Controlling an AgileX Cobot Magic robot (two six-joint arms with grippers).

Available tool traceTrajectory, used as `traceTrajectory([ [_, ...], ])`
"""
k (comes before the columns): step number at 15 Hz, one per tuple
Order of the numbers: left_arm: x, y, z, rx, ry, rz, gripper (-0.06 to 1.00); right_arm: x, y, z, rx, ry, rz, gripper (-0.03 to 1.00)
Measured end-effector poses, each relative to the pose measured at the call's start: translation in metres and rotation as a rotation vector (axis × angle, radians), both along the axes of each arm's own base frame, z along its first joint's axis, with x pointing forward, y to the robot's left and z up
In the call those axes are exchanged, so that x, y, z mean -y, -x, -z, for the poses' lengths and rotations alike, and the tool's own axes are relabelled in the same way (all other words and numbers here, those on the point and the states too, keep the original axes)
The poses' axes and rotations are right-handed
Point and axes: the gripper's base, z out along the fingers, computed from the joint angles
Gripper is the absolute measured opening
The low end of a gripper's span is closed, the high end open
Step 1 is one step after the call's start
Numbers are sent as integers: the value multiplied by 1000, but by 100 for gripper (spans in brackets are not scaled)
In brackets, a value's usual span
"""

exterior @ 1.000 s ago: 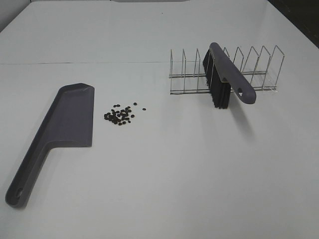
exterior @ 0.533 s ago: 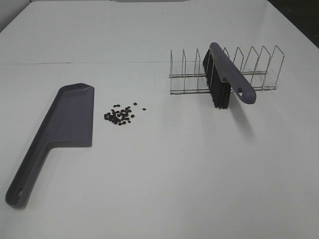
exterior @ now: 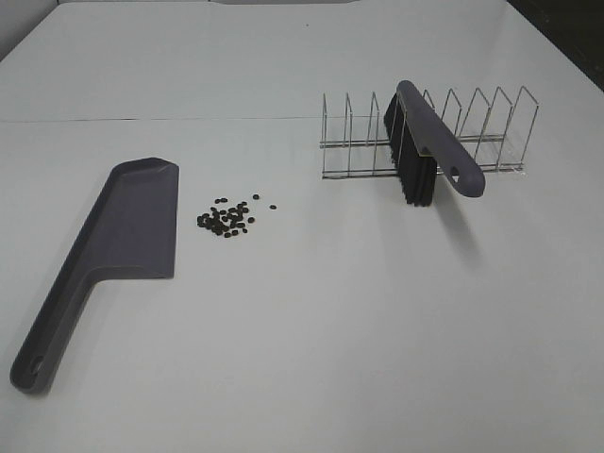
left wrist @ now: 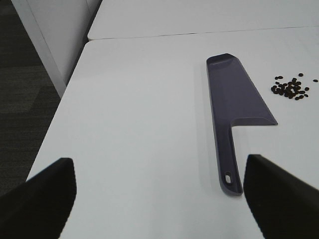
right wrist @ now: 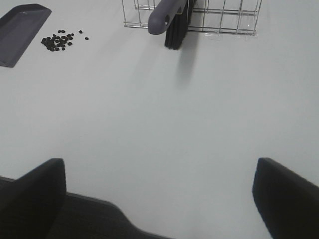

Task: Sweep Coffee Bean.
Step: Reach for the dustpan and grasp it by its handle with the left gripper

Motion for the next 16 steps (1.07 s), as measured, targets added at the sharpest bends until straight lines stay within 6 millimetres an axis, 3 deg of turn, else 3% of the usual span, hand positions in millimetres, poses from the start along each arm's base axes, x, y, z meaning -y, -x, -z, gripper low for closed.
traceTrajectory([
  [16,0,0,0,0,1,1,84,0,0,0,0,-2,-1,95],
])
